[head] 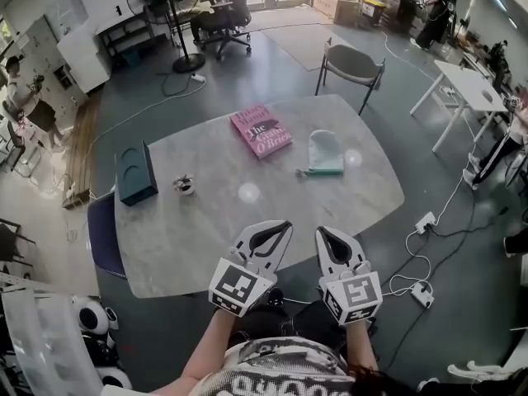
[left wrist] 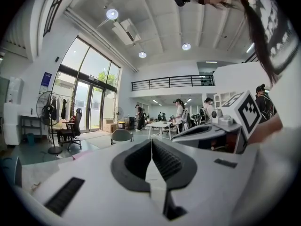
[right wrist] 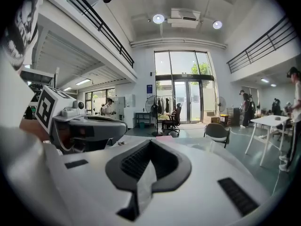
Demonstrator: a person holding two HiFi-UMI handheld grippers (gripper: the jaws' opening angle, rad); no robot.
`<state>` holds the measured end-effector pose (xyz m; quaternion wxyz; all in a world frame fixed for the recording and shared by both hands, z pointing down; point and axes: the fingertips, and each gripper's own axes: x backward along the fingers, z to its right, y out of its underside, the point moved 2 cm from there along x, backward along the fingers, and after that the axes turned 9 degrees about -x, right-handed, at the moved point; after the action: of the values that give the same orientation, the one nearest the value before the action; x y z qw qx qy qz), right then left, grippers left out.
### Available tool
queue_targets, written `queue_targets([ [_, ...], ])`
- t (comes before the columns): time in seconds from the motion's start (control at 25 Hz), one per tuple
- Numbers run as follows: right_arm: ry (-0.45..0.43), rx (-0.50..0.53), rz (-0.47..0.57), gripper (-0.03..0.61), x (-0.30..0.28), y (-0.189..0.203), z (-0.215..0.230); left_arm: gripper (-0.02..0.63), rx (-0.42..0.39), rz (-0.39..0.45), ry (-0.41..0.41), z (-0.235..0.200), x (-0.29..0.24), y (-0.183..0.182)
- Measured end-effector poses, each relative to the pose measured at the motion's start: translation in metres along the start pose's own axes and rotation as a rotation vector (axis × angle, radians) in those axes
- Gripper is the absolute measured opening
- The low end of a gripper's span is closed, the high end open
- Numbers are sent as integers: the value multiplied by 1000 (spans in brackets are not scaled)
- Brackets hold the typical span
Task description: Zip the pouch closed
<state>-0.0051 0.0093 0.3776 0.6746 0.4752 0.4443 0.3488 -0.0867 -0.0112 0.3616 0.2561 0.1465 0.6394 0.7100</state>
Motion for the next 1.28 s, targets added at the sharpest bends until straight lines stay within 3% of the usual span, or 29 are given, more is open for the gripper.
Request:
queue_targets([
  [0.48, -32, 32, -55, 2, -43, 2, 1, 12, 37, -31, 4, -29, -12, 24],
  [0.88, -54, 0, -111, 2, -72, 26, 45, 12, 60, -112, -1, -37, -53, 52],
  [1.28, -126, -3, -201, 2, -116, 44, 104, 14, -56, -289, 29, -58, -119, 96],
])
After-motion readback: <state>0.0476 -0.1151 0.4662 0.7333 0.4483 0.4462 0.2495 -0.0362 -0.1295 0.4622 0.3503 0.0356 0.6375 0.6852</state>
